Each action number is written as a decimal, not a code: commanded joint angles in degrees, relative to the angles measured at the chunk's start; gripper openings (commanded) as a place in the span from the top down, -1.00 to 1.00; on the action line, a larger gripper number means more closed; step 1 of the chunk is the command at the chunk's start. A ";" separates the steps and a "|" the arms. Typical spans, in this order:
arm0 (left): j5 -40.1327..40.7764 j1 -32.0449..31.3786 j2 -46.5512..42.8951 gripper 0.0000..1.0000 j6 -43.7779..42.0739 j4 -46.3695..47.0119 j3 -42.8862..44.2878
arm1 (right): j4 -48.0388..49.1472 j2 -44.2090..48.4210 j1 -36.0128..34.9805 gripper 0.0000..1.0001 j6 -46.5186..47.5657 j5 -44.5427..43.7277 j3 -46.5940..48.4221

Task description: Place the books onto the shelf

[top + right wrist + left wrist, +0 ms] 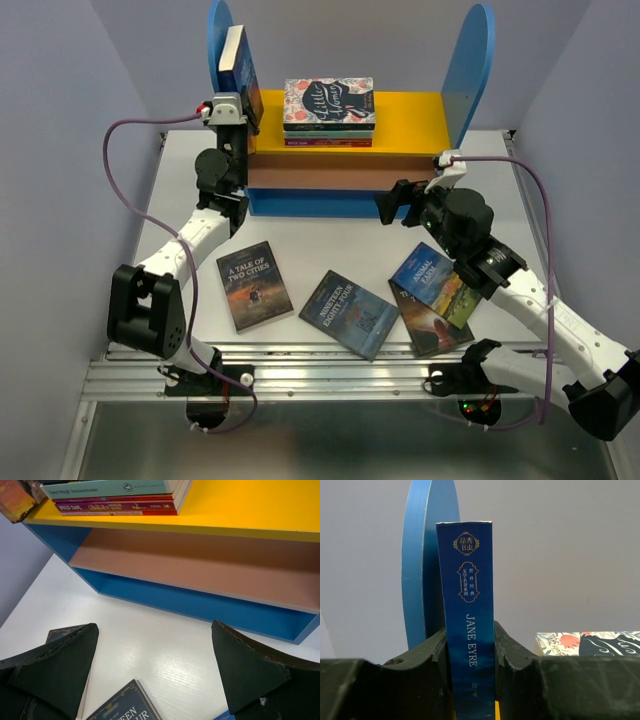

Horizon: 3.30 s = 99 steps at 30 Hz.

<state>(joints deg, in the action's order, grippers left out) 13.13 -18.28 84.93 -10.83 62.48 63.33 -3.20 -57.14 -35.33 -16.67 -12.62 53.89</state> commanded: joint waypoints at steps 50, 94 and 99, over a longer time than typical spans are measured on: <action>6.12 0.27 -4.15 -0.89 2.83 5.47 -0.23 | -5.50 6.70 -0.26 -1.00 -0.03 -5.92 -0.80; 6.92 -9.93 -37.19 -0.98 55.91 -77.05 -14.89 | -10.33 -2.08 -0.26 -1.00 -2.85 12.18 -6.34; 2.46 -10.02 -41.59 -0.98 59.69 -80.94 -20.70 | -4.81 -4.81 -0.26 -1.00 -4.34 18.93 -8.97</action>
<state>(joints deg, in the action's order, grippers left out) 19.81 -28.12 47.66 44.12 -14.55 43.83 -13.34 -61.12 -35.33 -19.68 -0.05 45.84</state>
